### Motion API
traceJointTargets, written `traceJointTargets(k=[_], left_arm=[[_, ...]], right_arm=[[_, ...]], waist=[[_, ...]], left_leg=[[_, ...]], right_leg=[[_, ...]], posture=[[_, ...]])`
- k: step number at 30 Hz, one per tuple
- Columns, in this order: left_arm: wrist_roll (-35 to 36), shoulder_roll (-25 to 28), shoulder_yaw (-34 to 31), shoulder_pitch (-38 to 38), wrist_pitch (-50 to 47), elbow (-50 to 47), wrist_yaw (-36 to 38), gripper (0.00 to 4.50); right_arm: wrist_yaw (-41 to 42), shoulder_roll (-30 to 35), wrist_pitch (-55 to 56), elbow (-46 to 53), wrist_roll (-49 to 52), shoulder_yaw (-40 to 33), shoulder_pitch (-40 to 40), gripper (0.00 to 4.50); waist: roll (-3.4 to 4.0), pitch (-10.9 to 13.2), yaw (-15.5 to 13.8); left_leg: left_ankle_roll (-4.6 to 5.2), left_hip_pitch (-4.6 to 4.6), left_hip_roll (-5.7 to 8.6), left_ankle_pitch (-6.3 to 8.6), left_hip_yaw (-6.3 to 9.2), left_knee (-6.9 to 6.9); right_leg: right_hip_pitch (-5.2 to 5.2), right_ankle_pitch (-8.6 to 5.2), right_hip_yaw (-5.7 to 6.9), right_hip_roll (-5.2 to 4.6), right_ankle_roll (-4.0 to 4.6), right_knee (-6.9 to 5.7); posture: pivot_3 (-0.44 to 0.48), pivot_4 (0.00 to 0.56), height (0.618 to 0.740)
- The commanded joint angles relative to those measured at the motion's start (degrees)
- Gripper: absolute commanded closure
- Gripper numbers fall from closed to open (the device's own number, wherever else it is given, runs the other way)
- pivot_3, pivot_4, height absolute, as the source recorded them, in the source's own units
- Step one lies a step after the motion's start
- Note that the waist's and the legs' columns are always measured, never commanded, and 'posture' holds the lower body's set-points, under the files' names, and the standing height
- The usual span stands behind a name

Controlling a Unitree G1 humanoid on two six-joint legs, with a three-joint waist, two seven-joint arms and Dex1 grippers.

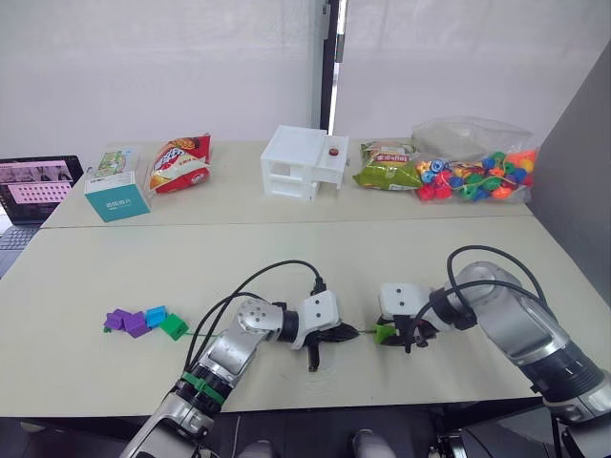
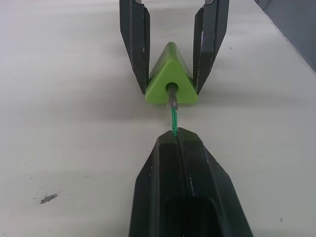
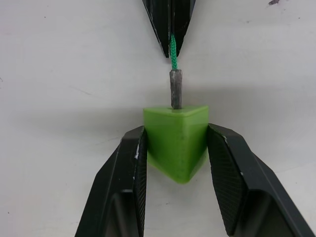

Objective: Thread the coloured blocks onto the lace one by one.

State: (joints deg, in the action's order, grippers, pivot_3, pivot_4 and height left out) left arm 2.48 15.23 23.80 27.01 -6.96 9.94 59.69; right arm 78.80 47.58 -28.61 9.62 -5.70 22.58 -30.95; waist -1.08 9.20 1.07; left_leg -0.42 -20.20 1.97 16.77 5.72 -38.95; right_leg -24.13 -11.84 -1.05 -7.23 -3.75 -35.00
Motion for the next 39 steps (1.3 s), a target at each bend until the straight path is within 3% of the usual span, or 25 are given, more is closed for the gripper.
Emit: traceJointTargets(k=[1, 12, 21, 23, 25, 31, 32, 39], left_arm=[[1.1, -0.9, -0.7, 0.5, -0.1, -0.4, -0.5, 4.50], [0.8, -4.5, -0.1, 2.1, -2.4, 3.3, -1.1, 4.50], [2.5, 0.0, -2.9, -0.4, -4.1, -2.8, 0.0, 1.70], [3.4, 0.8, -3.4, -0.8, -4.9, -4.0, 0.2, 1.70], [3.9, 1.7, -3.4, -1.7, -4.7, -5.4, 0.5, 1.67], [5.0, 0.0, -4.3, -2.0, 0.6, -3.2, -0.8, 1.67], [5.3, -0.6, -4.4, -1.8, 1.5, -2.1, -0.8, 1.67], [3.6, -3.6, -1.2, 1.2, 5.7, 4.8, 1.0, 1.67]], right_arm=[[-0.3, -1.0, -0.7, 0.4, -0.2, 2.5, 0.7, 3.22], [-2.5, -5.9, -3.4, 2.1, -1.0, 4.2, -0.3, 3.22], [-2.7, -6.2, -3.1, 0.5, -2.1, 4.6, 0.0, 3.22], [-3.1, -6.7, -3.7, 0.6, -1.8, 4.3, 0.0, 3.22], [-3.7, -7.0, -2.8, 0.7, -1.8, 3.7, -0.3, 2.16], [-2.7, -2.8, -5.9, 4.8, 0.8, -1.3, 0.5, 0.19], [-2.8, -2.4, -7.7, 5.9, 2.1, -3.1, 0.5, 0.01], [-5.2, 4.1, -15.7, 13.1, 8.9, -13.0, 4.3, 0.01]], waist=[[0.00, 0.0, 0.0], [-0.07, 0.0, 0.4], [-0.09, -0.1, 1.4], [-0.09, -0.1, 1.4], [-0.09, -0.1, 1.4], [-0.07, -0.1, 0.3], [-0.07, -0.1, -0.2], [-0.04, 0.0, -1.4]], left_leg=[[0.00, 0.00, 0.00, 0.00, 0.00, 0.00], [0.00, 0.04, -0.03, 0.00, 0.00, 0.00], [-0.02, 0.10, -0.08, -0.01, 0.03, 0.00], [-0.02, 0.10, -0.13, -0.01, 0.03, 0.01], [-0.02, 0.10, -0.14, -0.01, 0.04, 0.01], [-0.01, -0.01, -0.06, -0.01, 0.10, 0.00], [-0.01, -0.03, -0.04, 0.00, 0.09, 0.01], [0.00, -0.20, 0.13, 0.00, 0.08, -0.01]], right_leg=[[0.00, 0.00, 0.00, 0.00, 0.00, 0.00], [0.02, 0.00, 0.00, 0.05, 0.00, -0.02], [0.01, 0.01, 0.00, 0.10, 0.01, -0.09], [-0.01, 0.01, -0.01, 0.14, 0.02, -0.10], [-0.01, 0.01, 0.00, 0.16, 0.02, -0.10], [-0.06, 0.02, -0.02, 0.11, 0.03, -0.06], [-0.07, 0.02, -0.02, 0.07, 0.04, -0.05], [-0.11, 0.03, 0.00, -0.11, 0.03, 0.06]], posture=[[0.000, 0.150, 0.740], [0.000, 0.150, 0.740], [0.000, 0.150, 0.740], [0.000, 0.150, 0.740], [0.000, 0.150, 0.740], [0.000, 0.150, 0.740], [0.000, 0.150, 0.740], [0.000, 0.150, 0.740]])
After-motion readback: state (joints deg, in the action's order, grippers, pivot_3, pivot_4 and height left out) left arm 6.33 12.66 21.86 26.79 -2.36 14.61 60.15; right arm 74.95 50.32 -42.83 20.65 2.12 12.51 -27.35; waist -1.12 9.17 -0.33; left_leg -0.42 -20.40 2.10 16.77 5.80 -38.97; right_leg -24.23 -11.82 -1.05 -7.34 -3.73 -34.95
